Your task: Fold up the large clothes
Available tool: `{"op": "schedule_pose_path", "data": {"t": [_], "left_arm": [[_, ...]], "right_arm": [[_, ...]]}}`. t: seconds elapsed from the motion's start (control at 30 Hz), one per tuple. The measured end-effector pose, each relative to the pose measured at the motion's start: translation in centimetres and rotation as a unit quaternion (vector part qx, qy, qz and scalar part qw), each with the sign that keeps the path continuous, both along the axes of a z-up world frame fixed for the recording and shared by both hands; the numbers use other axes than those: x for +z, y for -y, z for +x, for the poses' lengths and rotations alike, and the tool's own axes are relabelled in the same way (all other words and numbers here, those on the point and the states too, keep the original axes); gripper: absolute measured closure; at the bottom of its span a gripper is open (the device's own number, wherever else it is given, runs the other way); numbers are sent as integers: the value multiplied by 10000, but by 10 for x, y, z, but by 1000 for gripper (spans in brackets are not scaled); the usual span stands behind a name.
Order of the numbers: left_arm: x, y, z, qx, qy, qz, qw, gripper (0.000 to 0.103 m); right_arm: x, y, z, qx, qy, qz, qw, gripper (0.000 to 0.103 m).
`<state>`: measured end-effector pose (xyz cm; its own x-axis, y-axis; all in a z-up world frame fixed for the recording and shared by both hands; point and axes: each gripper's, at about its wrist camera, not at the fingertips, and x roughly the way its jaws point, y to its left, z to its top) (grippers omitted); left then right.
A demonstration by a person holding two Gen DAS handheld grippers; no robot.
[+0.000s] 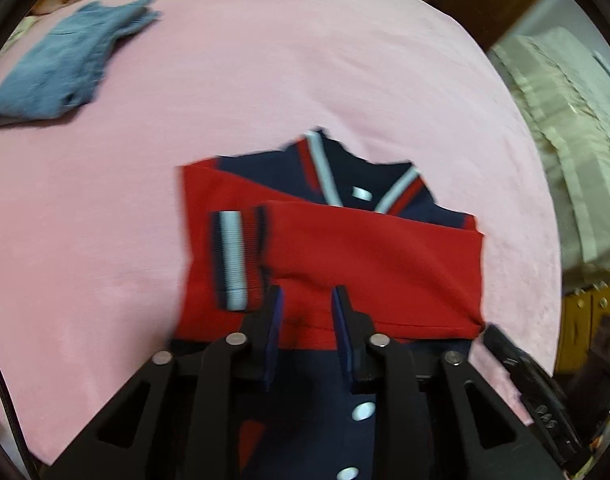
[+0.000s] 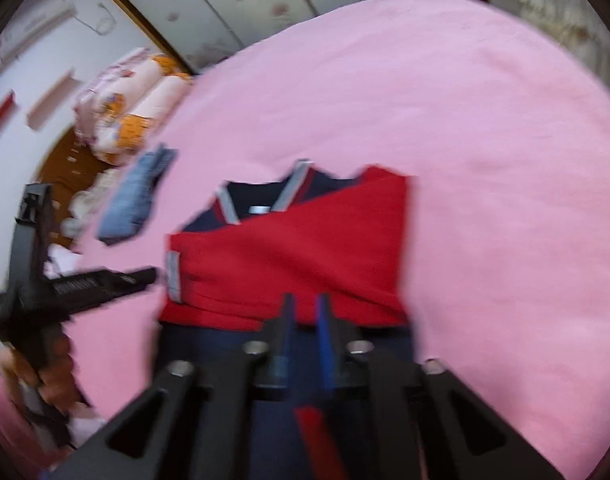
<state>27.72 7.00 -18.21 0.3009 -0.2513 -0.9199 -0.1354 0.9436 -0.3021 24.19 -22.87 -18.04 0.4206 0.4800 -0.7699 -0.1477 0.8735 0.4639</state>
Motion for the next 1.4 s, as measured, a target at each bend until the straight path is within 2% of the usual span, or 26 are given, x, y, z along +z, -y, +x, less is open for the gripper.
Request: {"op": "schedule_pose_path", "data": {"t": [0.03, 0.13, 0.23, 0.33, 0.43, 0.47, 0.5, 0.57, 0.6, 0.67, 0.77, 0.9, 0.97, 1.03, 1.1, 1.17, 1.4], "left_arm": [[-2, 2, 4, -43, -47, -67, 10000, 94], [-21, 21, 17, -209, -306, -433, 9984, 94], [-35, 33, 20, -209, -379, -195, 9989, 95], [-57, 25, 26, 142, -601, 193, 9979, 96], [-63, -4, 21, 669, -597, -126, 9959, 98], [-63, -12, 18, 771, -571, -163, 9953, 102], [-65, -18, 17, 805, -557, -292, 9948, 102], [-69, -29, 12, 871, -558, -589, 9929, 102], [-69, -30, 11, 839, -553, -625, 9930, 102], [-65, -27, 10, 758, -500, -496, 9946, 102], [-58, -22, 6, 709, -411, -241, 9963, 102], [-49, -16, -4, 605, -316, -46, 9977, 102], [-40, -15, -14, 598, -179, 258, 9977, 90], [-33, -17, -28, 568, -5, 504, 9971, 83], [-28, -18, -42, 540, 54, 653, 9964, 76], [-24, -27, -52, 517, 58, 714, 9961, 63], [-6, -63, -124, 445, 54, 889, 9950, 50]], "right_arm": [[-6, -10, 7, 27, -112, 139, 9998, 101], [-25, -30, 24, 80, -392, 479, 9981, 103], [-50, -44, 41, 107, -613, 436, 9971, 103], [-62, -40, 50, 163, -579, 268, 9978, 103], [-60, -22, 54, 96, -365, 134, 9992, 103], [-58, -12, 56, -52, -296, 40, 9995, 103], [-58, 0, 58, -222, -255, -49, 9994, 103], [-59, 21, 60, -345, -300, 181, 9988, 103], [-59, 26, 60, -435, -276, 11, 9987, 103], [-55, 35, 58, -534, -148, -309, 9980, 103], [-50, 62, 51, -1247, -222, -656, 9898, 103], [-47, 86, 34, -1456, -332, -614, 9869, 103], [-39, 90, 19, -1437, -298, -650, 9870, 103], [-32, 93, 4, -1424, -275, -608, 9875, 103], [-25, 93, -13, -1435, -310, -567, 9875, 103], [-19, 89, -31, -1426, -359, -578, 9874, 103], [-13, 79, -108, -1522, -662, -542, 9846, 102]]}}
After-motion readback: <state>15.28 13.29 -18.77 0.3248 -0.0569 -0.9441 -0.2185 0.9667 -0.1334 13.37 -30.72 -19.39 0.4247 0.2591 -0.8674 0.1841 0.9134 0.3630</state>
